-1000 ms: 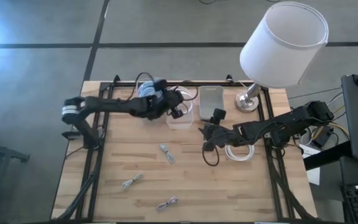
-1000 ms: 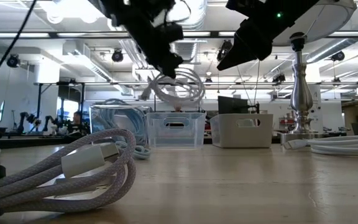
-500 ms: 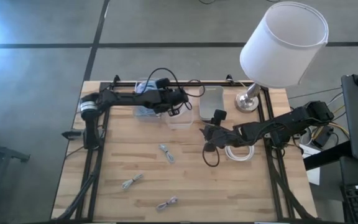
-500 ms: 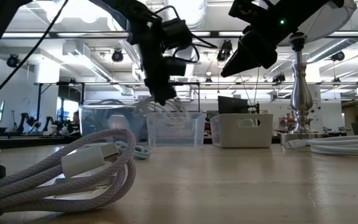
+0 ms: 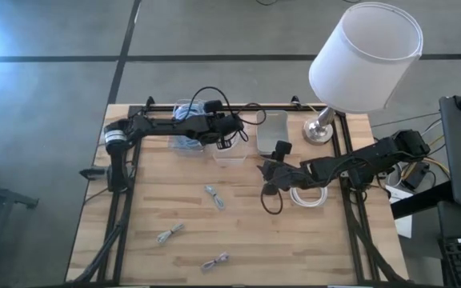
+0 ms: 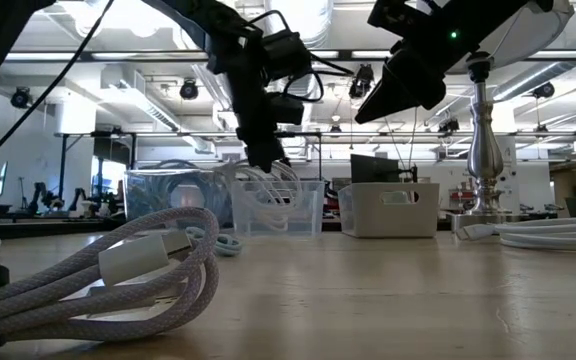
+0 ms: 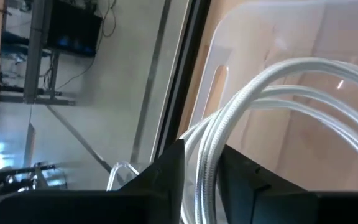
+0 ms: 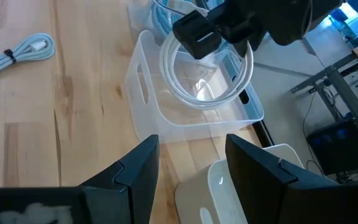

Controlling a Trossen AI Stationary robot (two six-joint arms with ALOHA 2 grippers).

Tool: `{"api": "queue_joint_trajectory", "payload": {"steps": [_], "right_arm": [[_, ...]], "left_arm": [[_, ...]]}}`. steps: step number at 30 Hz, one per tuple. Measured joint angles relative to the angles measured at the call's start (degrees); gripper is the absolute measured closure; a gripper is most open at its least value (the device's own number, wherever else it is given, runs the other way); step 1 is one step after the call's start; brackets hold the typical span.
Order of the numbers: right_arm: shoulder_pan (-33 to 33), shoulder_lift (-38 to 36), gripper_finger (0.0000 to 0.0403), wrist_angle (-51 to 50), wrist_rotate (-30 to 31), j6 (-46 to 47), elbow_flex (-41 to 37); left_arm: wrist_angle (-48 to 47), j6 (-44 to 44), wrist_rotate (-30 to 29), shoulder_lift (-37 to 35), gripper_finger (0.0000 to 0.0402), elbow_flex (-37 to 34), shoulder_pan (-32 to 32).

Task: Pick & Place USB Port
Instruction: Put the left white hdmi cable into the right transparent bin, then put the white hdmi cable into the right transparent bin

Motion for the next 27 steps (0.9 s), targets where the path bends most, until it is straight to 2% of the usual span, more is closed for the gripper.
{"api": "queue_joint_trajectory", "payload": {"steps": [11, 17, 25, 27], "right_arm": [[0.0, 0.0, 0.0220, 0.0, 0.0, -0.2, 0.0], [0.0, 0.0, 0.0220, 0.0, 0.0, -0.1, 0.0], [0.0, 0.0, 0.0220, 0.0, -0.2, 0.0, 0.0], [0.0, 0.0, 0.0220, -0.1, -1.9, 0.5, 0.0]], "left_arm": [[4.1, 4.6, 3.2, 0.0, 0.0262, 0.0, 0.0], [5.1, 5.0, 11.4, 0.0, 0.0248, 0.0, 0.0], [5.0, 4.8, 11.5, 0.0, 0.0246, -0.1, -0.1], [5.0, 4.6, 11.5, 0.0, 0.0245, -0.1, -0.5]]}}
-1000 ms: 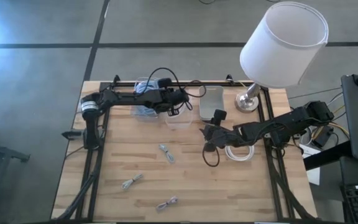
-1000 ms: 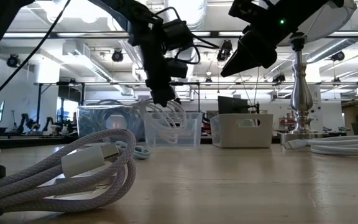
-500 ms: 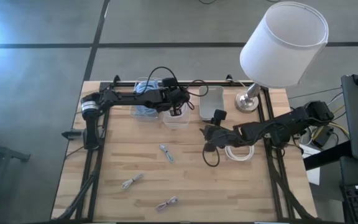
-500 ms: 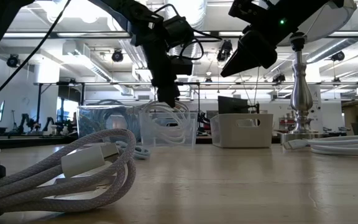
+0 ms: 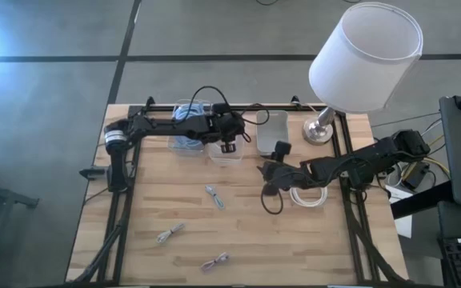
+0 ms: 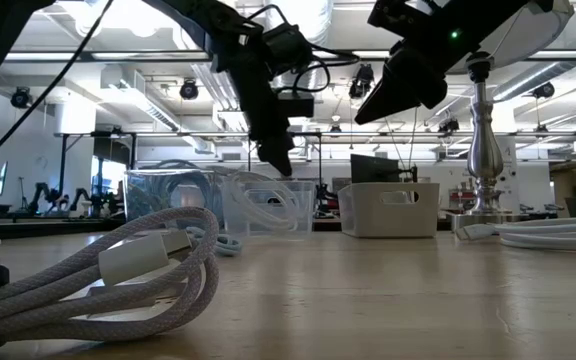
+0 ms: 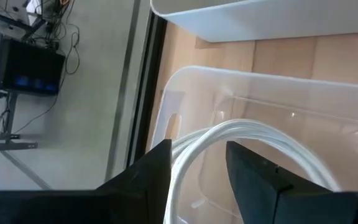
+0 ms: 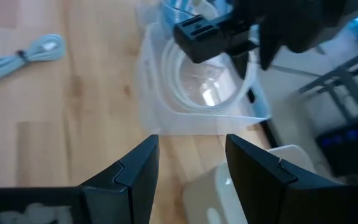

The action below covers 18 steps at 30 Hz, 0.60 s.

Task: Pick & Place USB Port
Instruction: Put the white hdmi cable into the right transparent bin

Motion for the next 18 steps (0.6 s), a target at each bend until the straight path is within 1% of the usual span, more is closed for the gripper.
{"api": "queue_joint_trajectory", "payload": {"steps": [4, 7, 11, 13, 18], "right_arm": [[0.0, 0.0, 0.0220, -1.4, -4.7, 0.2, 0.0], [0.0, 0.0, 0.0220, -5.7, -6.7, 3.9, 0.0], [0.0, -0.4, 0.0220, -15.6, -7.1, 13.6, 0.1], [0.0, -1.2, 0.0220, -21.7, -7.1, 19.9, 0.3], [0.3, -5.9, 0.0220, -37.7, -7.7, 37.9, 0.5]], "left_arm": [[-0.6, -1.8, 0.0, -0.4, 0.0247, 0.1, -1.2], [-2.0, -2.7, 0.0, -1.3, 0.0249, 0.2, -2.4], [-4.5, -3.9, 0.0, -3.3, 0.0254, 0.2, -3.9], [-6.0, -5.0, 0.1, -4.5, 0.0258, 0.2, -4.4], [-8.5, -7.9, 0.3, -8.7, 0.0266, -0.2, -4.6]]}}
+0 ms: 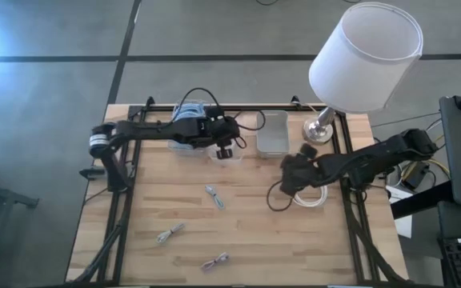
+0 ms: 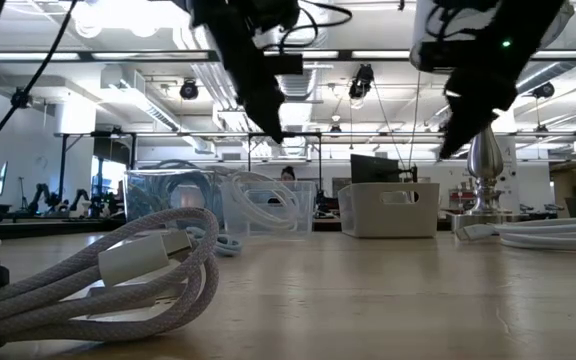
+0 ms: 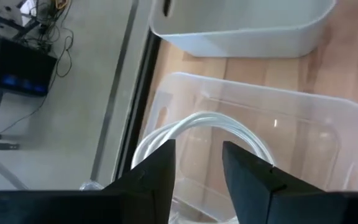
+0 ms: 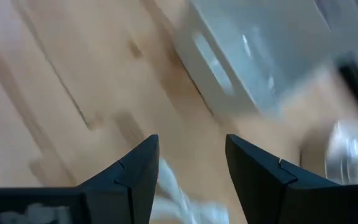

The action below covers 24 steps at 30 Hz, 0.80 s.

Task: Pick & Place USB Port
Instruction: Put the white hdmi cable into the right transparent bin

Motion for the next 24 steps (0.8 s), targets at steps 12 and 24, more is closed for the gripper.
{"api": "queue_joint_trajectory", "payload": {"steps": [12, 24], "right_arm": [[1.8, -5.8, 0.0220, -4.3, -22.4, 14.5, -14.1], [1.7, -5.8, 0.0220, -5.7, -22.9, 14.6, -15.7]], "left_arm": [[6.1, -5.1, 1.0, -6.5, 0.0286, -8.7, 0.0], [9.7, -4.9, 1.1, -6.6, 0.0288, -13.8, 0.2]]}}
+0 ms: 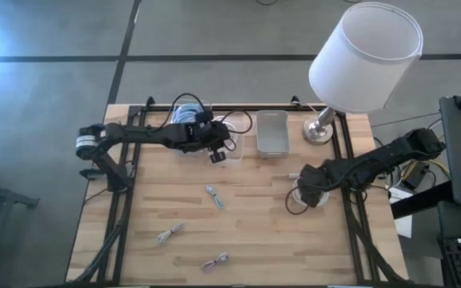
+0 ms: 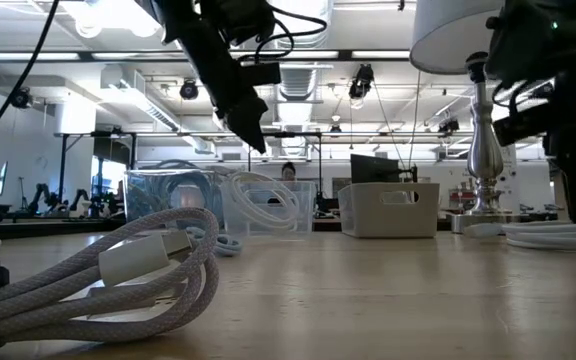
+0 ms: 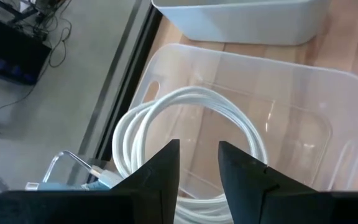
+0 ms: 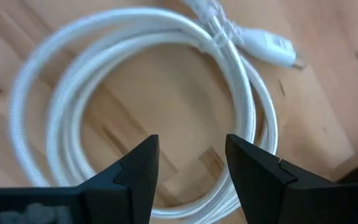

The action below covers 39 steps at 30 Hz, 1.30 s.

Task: Pick & Place USB Port
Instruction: Put the white hdmi cable into the right transparent bin

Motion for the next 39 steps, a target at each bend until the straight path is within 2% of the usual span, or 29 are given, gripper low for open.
{"api": "queue_joint_trajectory", "payload": {"steps": [5, 9, 18, 24, 33, 36, 39], "right_arm": [[-0.4, 0.0, 0.0220, -2.3, 4.4, -2.2, 1.7], [-1.6, 0.6, 0.0221, -2.3, 1.0, -2.1, 0.3], [-1.7, 0.5, 0.0223, -2.3, 4.5, -0.9, -3.8], [-1.7, 0.5, 0.0223, -1.8, 4.7, 0.3, -6.6], [-1.7, 0.5, 0.0224, 1.1, 4.6, 0.1, -6.6], [-1.7, 0.5, 0.0237, 1.9, 4.3, 0.0, -6.6], [-1.7, 0.5, 0.0272, 3.4, 4.2, -0.4, -6.6]], "left_arm": [[1.3, 0.1, 0.0, 0.0, 0.0288, 0.0, 0.0], [2.2, 0.0, 0.0, 0.0, 0.0288, 0.0, 0.0], [2.2, -0.1, 0.0, 0.1, 0.0288, 0.0, 0.0], [2.2, -0.1, 0.1, 0.1, 0.0288, 0.0, 0.0], [2.1, 0.2, 0.1, 0.1, 0.0288, 0.0, 0.0], [2.1, 0.2, 0.1, 0.1, 0.0288, -0.1, 0.0], [2.1, 0.2, 0.3, 0.1, 0.0288, -0.1, 0.0]]}}
